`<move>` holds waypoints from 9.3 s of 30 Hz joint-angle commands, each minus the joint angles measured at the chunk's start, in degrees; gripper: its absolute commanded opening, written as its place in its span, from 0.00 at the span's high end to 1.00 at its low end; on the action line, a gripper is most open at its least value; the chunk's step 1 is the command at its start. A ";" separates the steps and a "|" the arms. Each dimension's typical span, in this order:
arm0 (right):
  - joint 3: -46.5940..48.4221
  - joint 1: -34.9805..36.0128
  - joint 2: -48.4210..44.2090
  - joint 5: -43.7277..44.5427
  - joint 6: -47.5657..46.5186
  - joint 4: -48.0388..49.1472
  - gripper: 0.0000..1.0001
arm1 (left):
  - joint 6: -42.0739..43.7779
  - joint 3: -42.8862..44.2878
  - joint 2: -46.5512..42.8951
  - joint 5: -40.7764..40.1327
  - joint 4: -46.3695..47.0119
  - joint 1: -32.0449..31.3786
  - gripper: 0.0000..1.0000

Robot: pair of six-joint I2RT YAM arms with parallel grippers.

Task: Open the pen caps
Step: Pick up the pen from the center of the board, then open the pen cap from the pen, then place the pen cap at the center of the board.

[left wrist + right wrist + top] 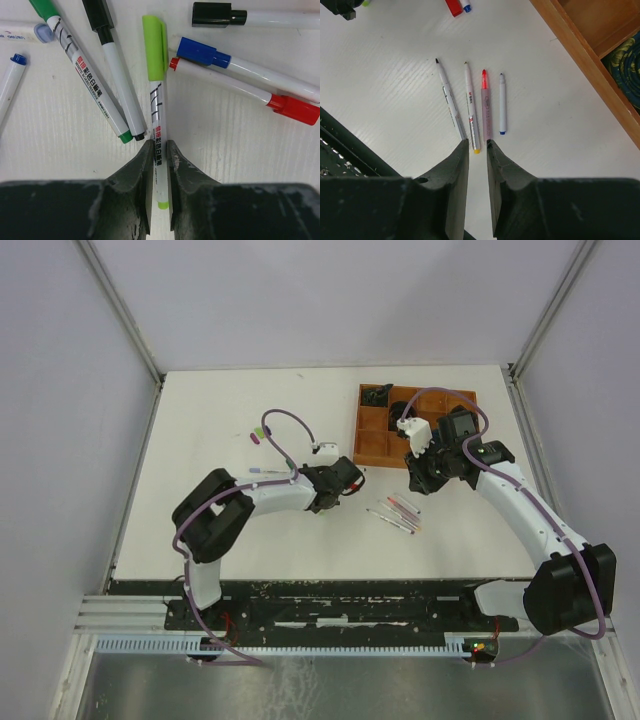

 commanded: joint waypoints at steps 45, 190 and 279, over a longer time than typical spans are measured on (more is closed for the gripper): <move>-11.16 -0.40 -15.27 -45.66 45.02 49.70 0.26 | 7.57 -39.23 -45.04 9.55 80.89 -14.25 0.97; -12.27 8.83 -16.80 -42.99 33.76 34.19 0.98 | -4.86 -38.03 -30.01 27.21 99.61 -10.23 0.80; -2.99 7.56 -9.75 -16.55 0.05 5.27 0.98 | 0.21 -15.32 -25.62 23.76 15.28 44.20 0.97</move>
